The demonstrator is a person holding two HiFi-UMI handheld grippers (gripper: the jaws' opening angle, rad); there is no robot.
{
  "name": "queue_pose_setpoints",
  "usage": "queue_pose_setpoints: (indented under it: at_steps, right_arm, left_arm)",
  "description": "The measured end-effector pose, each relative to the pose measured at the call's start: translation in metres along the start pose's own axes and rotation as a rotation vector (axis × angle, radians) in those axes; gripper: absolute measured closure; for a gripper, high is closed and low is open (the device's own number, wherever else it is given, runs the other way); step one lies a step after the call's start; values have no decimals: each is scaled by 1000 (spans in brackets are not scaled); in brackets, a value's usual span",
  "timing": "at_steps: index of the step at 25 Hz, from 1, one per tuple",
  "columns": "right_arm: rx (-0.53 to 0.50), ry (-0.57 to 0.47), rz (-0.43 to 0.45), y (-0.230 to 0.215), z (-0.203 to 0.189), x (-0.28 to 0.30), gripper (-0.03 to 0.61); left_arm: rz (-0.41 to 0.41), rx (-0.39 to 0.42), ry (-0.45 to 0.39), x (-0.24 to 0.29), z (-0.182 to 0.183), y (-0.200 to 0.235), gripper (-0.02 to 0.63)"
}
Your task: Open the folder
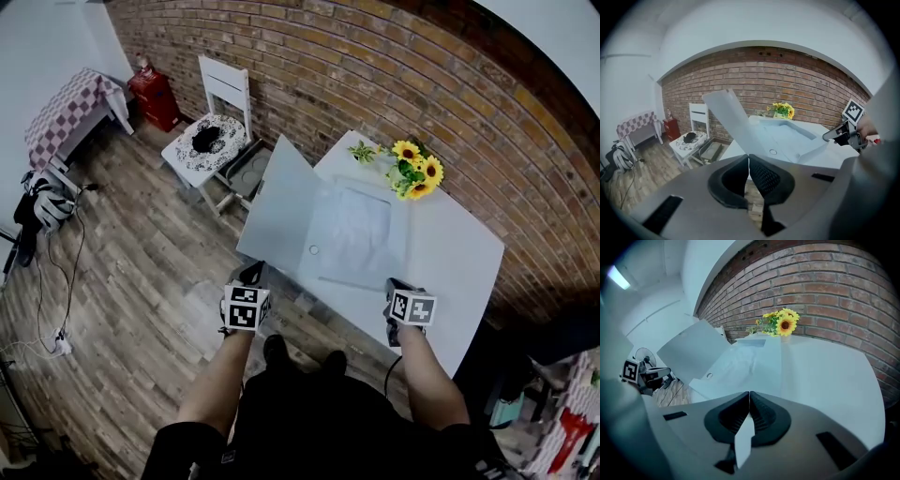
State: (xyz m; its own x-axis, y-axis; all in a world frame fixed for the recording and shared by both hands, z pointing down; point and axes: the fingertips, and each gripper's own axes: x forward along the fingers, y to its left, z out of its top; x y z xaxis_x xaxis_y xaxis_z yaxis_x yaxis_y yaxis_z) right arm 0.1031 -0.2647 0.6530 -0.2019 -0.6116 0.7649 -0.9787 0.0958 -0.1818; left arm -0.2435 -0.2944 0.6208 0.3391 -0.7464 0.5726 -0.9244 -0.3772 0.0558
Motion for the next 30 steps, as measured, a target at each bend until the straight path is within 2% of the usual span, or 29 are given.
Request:
queue_pose_setpoints:
  at_steps: [4,11,16,23,30]
  right_arm:
    - [15,-78,-12,20,20,-15,563]
    - [-20,-303,90,90,71,-58,565]
    - [-58,-405,164,118,90,-92,565]
    - [-110,-475,223,120,106,-122,565]
    - [-113,-459,266,122,98,-121,565]
  left_arm:
    - [-50,6,15,4,-6,7,594]
    - [-130,59,17,5,-6,8,592]
    - [-132,57,31,5,-8,7,592]
    - [-100,43,37,1,3,3,591]
    - [-63,8,44,2,6,5,591]
